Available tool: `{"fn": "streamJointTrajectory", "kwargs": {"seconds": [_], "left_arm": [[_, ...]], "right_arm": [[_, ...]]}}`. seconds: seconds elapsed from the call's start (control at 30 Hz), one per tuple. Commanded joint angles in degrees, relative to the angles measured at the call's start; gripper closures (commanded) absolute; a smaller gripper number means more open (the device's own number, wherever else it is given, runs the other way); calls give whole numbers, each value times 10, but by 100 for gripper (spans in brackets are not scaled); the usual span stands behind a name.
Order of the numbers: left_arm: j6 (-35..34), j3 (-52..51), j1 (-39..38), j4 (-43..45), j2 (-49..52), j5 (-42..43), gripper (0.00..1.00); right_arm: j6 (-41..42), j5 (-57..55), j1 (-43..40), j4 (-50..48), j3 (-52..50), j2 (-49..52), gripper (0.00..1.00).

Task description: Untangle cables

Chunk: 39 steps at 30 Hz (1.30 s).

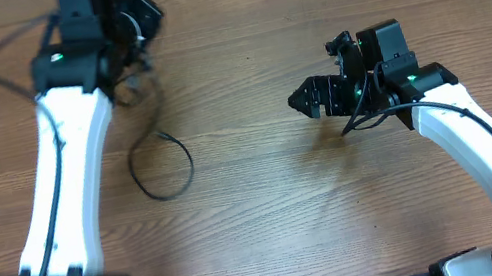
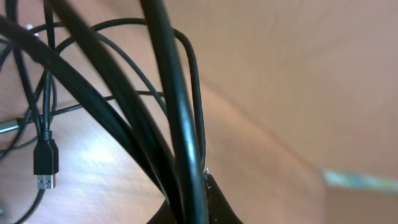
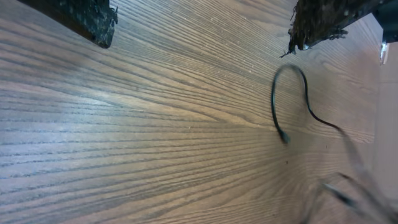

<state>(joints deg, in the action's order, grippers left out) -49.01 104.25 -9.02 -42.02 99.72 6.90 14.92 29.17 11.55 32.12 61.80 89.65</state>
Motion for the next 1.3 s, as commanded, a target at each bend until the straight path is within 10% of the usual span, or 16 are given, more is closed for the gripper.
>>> {"fn": "streamJointTrajectory", "kwargs": {"seconds": [0.0, 0.67, 0.97, 1.27], "left_arm": [[74, 35, -9, -32, -54, -181, 96], [66, 35, -113, -192, 170, -111, 96], [124, 35, -131, -203, 217, -39, 42], [147, 36, -106, -199, 181, -45, 37]], "right_arm": [[-6, 3, -4, -9, 3, 1, 10], [-2, 3, -4, -14, 3, 1, 10], [-2, 3, -4, -17, 3, 1, 9], [-2, -2, -4, -18, 3, 1, 6]]}}
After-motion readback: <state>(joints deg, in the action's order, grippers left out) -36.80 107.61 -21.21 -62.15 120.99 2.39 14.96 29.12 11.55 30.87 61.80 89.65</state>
